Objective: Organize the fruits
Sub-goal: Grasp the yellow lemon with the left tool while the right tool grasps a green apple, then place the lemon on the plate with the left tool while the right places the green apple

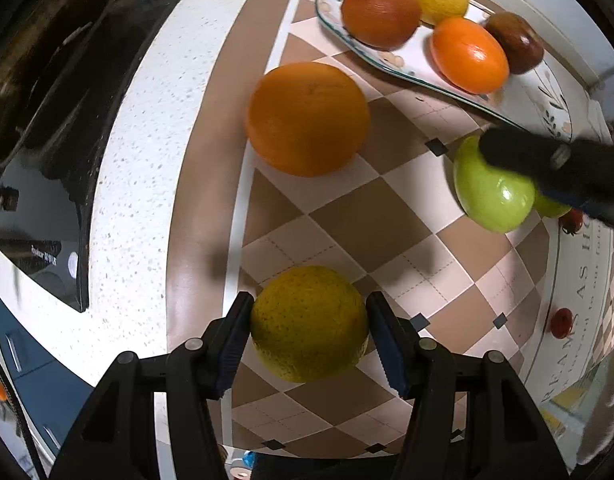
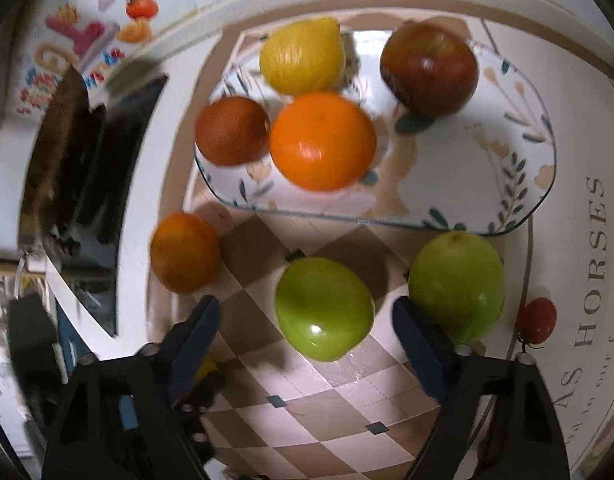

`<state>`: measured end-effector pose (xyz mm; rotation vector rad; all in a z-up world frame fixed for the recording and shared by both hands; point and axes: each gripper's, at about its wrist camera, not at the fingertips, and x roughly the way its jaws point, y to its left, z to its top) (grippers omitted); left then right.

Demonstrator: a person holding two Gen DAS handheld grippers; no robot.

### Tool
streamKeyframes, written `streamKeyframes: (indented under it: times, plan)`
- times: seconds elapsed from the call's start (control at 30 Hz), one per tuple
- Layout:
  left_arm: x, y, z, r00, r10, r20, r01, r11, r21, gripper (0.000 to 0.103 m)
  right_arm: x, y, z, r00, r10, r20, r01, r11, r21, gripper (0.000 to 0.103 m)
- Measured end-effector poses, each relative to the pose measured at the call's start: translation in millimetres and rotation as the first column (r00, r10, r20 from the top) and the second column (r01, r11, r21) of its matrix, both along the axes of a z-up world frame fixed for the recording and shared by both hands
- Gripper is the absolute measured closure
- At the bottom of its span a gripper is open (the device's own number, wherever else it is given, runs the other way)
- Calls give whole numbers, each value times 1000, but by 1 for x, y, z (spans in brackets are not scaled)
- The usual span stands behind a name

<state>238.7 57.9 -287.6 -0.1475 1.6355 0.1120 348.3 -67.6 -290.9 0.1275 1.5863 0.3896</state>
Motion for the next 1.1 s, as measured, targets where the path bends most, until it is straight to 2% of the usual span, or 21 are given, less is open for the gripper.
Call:
streamKeyframes:
  times: [0.03, 0.2, 0.27, 0.37, 0.53, 0.73, 0.9, 1.1]
  plan:
    - [-1, 2, 0, 1000, 6, 1, -6, 1000, -2, 48, -1, 3, -1, 1000, 15, 5, -15, 1000, -9, 26]
    - [1, 4, 1, 1000, 14, 7, -14, 1000, -2, 48, -12, 20, -6, 990, 131, 59, -124, 986, -110, 28]
    - [9, 8, -4, 1000, 15, 7, -15, 1000, 0, 48, -16, 25, -9, 979, 182, 97, -164, 972, -169, 43]
    - [11, 8, -4, 1000, 17, 8, -17, 1000, 0, 48, -21, 17, -10, 980, 168, 106, -153, 978, -141, 43]
    - [12, 9, -6, 1000, 25, 8, -25, 1000, -7, 48, -44, -17, -12, 993, 116, 18, -115, 992, -51, 43]
    - [8, -9, -8, 1000, 24, -10, -25, 995, -100, 48, -89, -66, -15, 995, 80, -58, -82, 996, -30, 43]
    - [10, -33, -8, 999, -39, 3, 39, 995, -87, 48, -92, -82, -20, 998, 8, -60, -7, 1000, 13, 42]
    - [15, -45, -5, 998, -63, 8, 63, 995, -78, 48, -88, -89, -22, 998, -21, -63, 23, 999, 34, 43]
